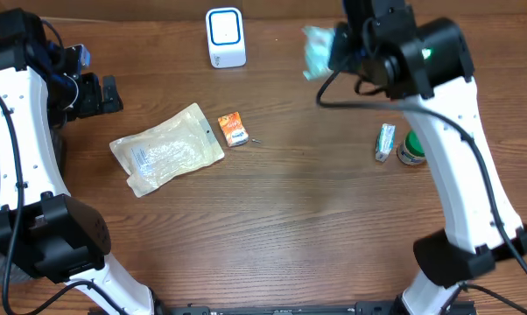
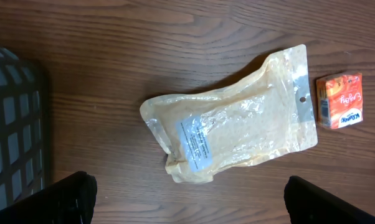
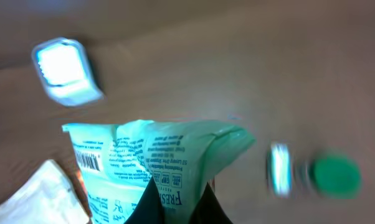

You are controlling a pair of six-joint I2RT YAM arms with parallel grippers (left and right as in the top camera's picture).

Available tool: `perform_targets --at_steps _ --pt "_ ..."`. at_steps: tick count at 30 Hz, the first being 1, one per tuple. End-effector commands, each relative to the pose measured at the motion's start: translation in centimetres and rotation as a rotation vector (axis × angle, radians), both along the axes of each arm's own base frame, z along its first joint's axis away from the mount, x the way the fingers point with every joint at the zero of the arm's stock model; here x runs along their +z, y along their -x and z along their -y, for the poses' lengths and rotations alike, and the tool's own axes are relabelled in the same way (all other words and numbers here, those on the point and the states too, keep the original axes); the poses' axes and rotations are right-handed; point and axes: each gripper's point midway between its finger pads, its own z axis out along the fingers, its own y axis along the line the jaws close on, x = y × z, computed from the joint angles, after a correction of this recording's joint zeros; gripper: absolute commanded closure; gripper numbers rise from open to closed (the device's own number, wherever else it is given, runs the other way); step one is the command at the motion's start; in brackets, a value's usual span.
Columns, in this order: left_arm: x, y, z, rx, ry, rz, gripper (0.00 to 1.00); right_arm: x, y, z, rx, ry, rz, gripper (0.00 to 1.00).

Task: Scan the item barcode
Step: 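Hold the mint pouch up at the scanner window with the right gripper, then carry the mint pouch right and release it beside the jar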

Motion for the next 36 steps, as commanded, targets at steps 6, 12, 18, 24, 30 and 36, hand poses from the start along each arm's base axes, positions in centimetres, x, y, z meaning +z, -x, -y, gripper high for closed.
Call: perform_targets --at_steps 6,12,18,24,30,36 --pt "1.1 -0.3 0.4 -0.005 0.002 0.034 0.0 -10.3 1.4 3.9 -0.738 -0.197 -0.19 0.96" --pt "1.1 -0.3 0.4 -0.005 0.002 0.034 0.0 -17.8 2.7 5.2 -0.995 -0.175 -0.195 0.96" --pt "1.1 -0.3 0.4 -0.005 0.002 0.034 0.0 -22.6 3.5 6.2 -1.051 -0.142 -0.169 0.96" --pt "1.1 -0.3 0.4 -0.005 0.002 0.034 0.0 -23.5 3.9 7.3 -1.006 -0.064 -0.159 0.38" --pt "1.1 -0.3 0.4 -0.005 0.002 0.034 0.01 -22.3 2.5 7.2 -0.713 0.063 -0.199 0.3" --pt "1.1 -0.3 0.4 -0.005 0.002 0.034 0.01 -22.0 -0.6 -0.6 -0.077 -0.116 -0.303 0.56"
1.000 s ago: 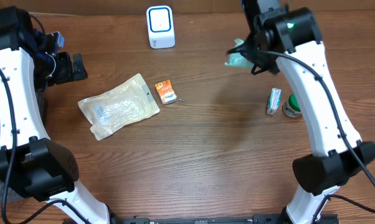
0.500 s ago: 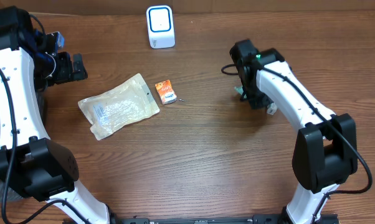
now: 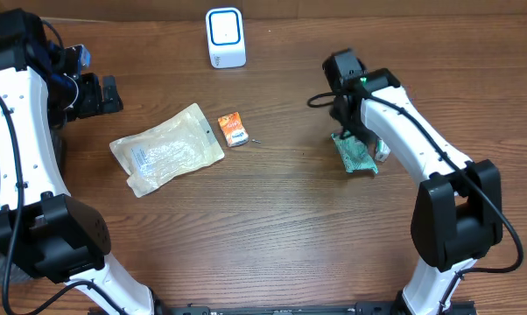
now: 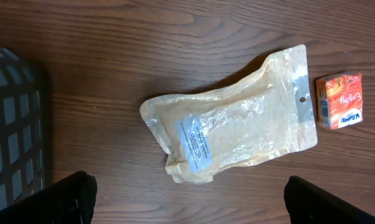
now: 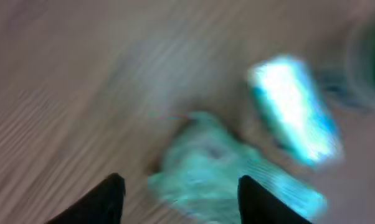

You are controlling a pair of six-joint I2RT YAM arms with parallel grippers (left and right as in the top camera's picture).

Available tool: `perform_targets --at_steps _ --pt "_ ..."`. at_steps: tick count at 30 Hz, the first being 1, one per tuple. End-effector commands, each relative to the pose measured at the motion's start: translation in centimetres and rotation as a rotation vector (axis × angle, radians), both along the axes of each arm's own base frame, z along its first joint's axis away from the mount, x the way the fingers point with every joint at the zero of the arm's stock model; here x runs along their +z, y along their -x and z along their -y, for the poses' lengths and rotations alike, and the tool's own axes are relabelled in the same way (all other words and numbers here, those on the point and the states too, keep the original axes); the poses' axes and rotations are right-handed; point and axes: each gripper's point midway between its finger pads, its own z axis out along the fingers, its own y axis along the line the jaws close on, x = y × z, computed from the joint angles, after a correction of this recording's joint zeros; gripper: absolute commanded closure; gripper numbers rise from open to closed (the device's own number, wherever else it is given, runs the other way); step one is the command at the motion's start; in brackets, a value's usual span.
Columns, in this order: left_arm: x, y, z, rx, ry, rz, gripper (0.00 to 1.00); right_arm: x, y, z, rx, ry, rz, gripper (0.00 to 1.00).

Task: Scan the item barcode
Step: 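Carry the mint pouch right and release it beside the jar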

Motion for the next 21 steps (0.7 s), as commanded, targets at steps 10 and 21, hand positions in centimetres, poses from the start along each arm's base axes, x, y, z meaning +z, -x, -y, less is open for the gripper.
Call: perform_targets --at_steps 10,21 --pt "1.1 -0.3 0.4 -0.005 0.001 0.034 0.0 -6.1 2.8 -7.0 0.641 -0.194 -0.287 0.91" --pt "1.1 -0.3 0.4 -0.004 0.001 0.034 0.0 -6.4 3.2 0.3 0.493 -0.078 -0.382 0.87"
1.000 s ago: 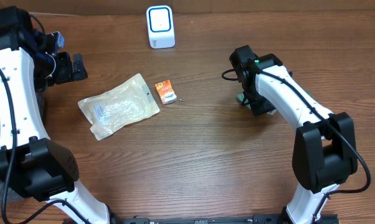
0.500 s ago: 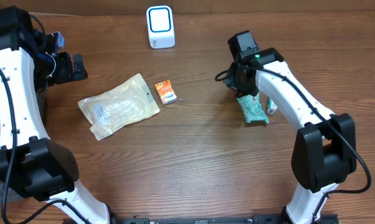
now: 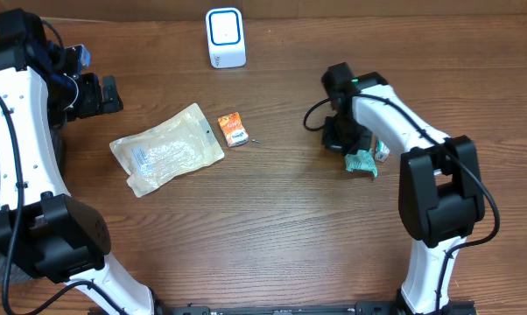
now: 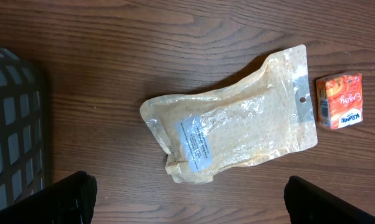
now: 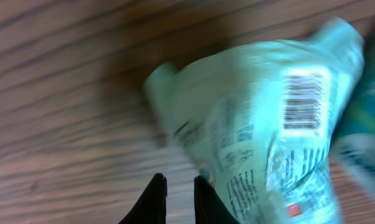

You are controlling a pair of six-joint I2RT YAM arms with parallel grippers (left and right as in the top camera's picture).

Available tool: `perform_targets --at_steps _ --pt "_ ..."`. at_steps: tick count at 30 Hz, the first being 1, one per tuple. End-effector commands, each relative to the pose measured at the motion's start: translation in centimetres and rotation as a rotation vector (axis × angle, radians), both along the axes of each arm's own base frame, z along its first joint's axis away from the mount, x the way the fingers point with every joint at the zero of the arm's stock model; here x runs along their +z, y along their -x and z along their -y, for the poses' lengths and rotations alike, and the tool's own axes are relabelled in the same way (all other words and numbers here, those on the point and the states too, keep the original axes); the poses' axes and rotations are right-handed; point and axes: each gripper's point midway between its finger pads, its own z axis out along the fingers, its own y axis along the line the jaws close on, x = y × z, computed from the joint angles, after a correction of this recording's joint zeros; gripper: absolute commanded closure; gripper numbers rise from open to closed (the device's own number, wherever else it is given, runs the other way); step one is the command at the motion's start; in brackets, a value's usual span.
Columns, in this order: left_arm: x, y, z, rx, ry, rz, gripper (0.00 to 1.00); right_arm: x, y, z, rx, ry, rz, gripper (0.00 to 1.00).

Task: Scan the item barcode
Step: 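Carry the mint pouch right and release it beside the jar, then move the right gripper to the small orange Kleenex box and grasp it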

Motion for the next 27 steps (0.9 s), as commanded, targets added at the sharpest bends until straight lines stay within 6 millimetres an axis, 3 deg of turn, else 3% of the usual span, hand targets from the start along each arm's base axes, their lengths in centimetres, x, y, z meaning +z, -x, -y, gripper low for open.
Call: perform_targets --at_steps 1,5,8,12,15,18,19,22,24,27 --pt "1.1 -0.3 0.4 -0.005 0.002 0.034 0.0 0.3 -0.5 1.8 -0.023 0.025 0.013 0.87" --pt "1.1 -0.3 0.4 -0.005 0.002 0.034 0.0 1.4 -1.2 0.8 0.03 -0.033 0.023 0.77" --pt "1.1 -0.3 0.4 -0.005 0.002 0.034 0.0 3.6 -2.7 -0.7 0.062 -0.079 0.066 0.7" --pt "1.1 -0.3 0.4 -0.004 0.002 0.034 0.0 8.4 -5.6 -4.8 0.129 -0.2 0.188 0.62" --pt "1.1 -0.3 0.4 -0.005 0.002 0.034 0.01 10.8 -8.0 -9.7 0.193 -0.344 0.322 0.58" --pt "1.1 -0.3 0.4 -0.005 0.002 0.034 0.0 10.7 -8.6 -13.2 0.255 -0.43 0.379 0.56" --pt "1.1 -0.3 0.4 -0.005 0.002 0.034 0.0 9.9 -8.4 -15.3 0.294 -0.477 0.386 0.56" --pt "1.1 -0.3 0.4 -0.005 0.002 0.034 0.01 7.9 -7.9 -18.3 0.34 -0.564 0.349 0.56" --pt "1.1 -0.3 0.4 -0.005 0.002 0.034 0.0 6.1 -7.4 -20.1 0.362 -0.65 0.299 0.56" --pt "1.1 -0.3 0.4 -0.005 0.002 0.034 0.0 3.9 -6.4 -21.2 0.386 -0.721 0.221 0.56"
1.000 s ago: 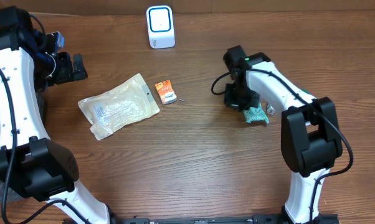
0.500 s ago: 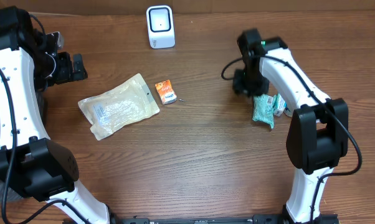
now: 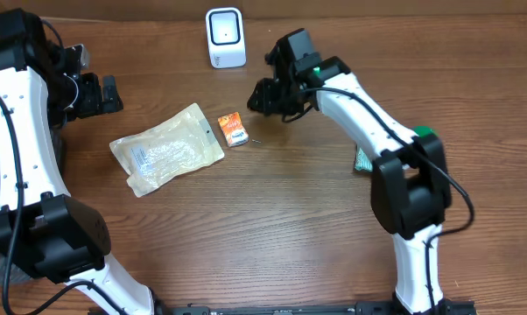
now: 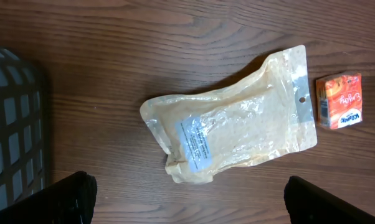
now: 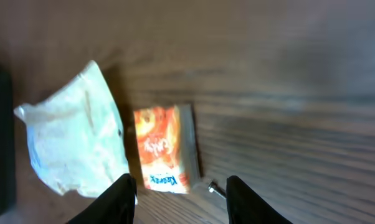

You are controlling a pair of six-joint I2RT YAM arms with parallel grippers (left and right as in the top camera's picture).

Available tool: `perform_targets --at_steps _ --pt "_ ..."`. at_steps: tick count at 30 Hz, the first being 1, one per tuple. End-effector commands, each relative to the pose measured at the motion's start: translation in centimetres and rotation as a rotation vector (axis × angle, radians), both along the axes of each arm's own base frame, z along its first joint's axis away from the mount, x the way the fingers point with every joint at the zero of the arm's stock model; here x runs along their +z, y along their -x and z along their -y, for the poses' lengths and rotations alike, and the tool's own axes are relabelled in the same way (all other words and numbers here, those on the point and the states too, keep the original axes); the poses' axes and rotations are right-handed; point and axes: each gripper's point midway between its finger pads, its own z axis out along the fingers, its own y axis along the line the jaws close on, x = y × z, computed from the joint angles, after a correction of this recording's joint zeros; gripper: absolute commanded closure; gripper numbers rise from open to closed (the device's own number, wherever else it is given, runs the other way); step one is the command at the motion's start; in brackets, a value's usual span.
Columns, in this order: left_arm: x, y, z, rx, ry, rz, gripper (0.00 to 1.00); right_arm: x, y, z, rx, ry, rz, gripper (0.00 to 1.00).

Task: Scan the item barcode
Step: 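Move the right gripper to the small orange Kleenex box and grasp it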

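Observation:
The white barcode scanner [image 3: 225, 37] stands at the table's far edge. A small orange box [image 3: 233, 129] [image 5: 163, 147] lies beside a clear yellowish pouch [image 3: 167, 149] [image 4: 232, 124]. My right gripper [image 3: 263, 96] [image 5: 181, 202] hovers open just above and to the right of the orange box, nothing between its fingers. A green pouch [image 3: 361, 161] lies on the right, mostly hidden behind my right arm. My left gripper [image 3: 99, 94] [image 4: 187, 205] is open at the far left, short of the clear pouch.
A small screw [image 3: 257, 140] [image 5: 216, 188] lies right of the orange box. A green lid [image 3: 421, 131] peeks out by my right arm. A black mesh basket [image 4: 13, 124] stands at the left table edge.
My right gripper was at the green pouch on the right, fingers close together. It is now open at the centre near the orange box, and the pouch stays where it lay.
My right gripper first held the green pouch in the air to the right of the scanner. Then the pouch lay on the table at the right with the gripper open over it, then narrowed beside it. Now the gripper is over the orange box. My left arm stayed still.

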Motion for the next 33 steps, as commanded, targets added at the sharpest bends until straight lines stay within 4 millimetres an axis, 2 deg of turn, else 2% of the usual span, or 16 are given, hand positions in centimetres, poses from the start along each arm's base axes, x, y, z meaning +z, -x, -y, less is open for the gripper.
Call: perform_targets --at_steps 1,7,13,17,23,25,30,33 --pt "1.1 -0.3 0.4 -0.005 0.002 0.033 0.0 -2.4 1.8 -1.5 0.087 -0.085 -0.101 0.55" --pt "1.1 -0.3 0.4 -0.005 0.002 0.033 0.0 -4.4 2.8 -1.5 0.118 -0.089 -0.145 0.53" --pt "1.1 -0.3 0.4 -0.005 0.002 0.033 0.0 -4.6 3.5 -2.6 0.165 -0.1 -0.126 0.53" --pt "1.1 -0.3 0.4 -0.005 0.002 0.033 0.01 -5.2 3.4 -3.2 0.173 -0.084 -0.094 0.58" --pt "1.1 -0.3 0.4 -0.005 0.002 0.033 0.0 -7.3 3.2 -3.4 0.163 -0.046 -0.09 0.66" --pt "1.1 -0.3 0.4 -0.005 0.002 0.033 0.0 -7.5 3.1 -3.5 0.163 -0.047 -0.09 0.68" --pt "1.1 -0.3 0.4 -0.005 0.002 0.033 0.0 -7.5 3.3 -3.7 0.167 -0.064 -0.1 0.83" --pt "1.1 -0.3 0.4 -0.005 0.002 0.033 0.0 -7.3 3.4 -3.9 0.156 -0.08 -0.119 0.87"
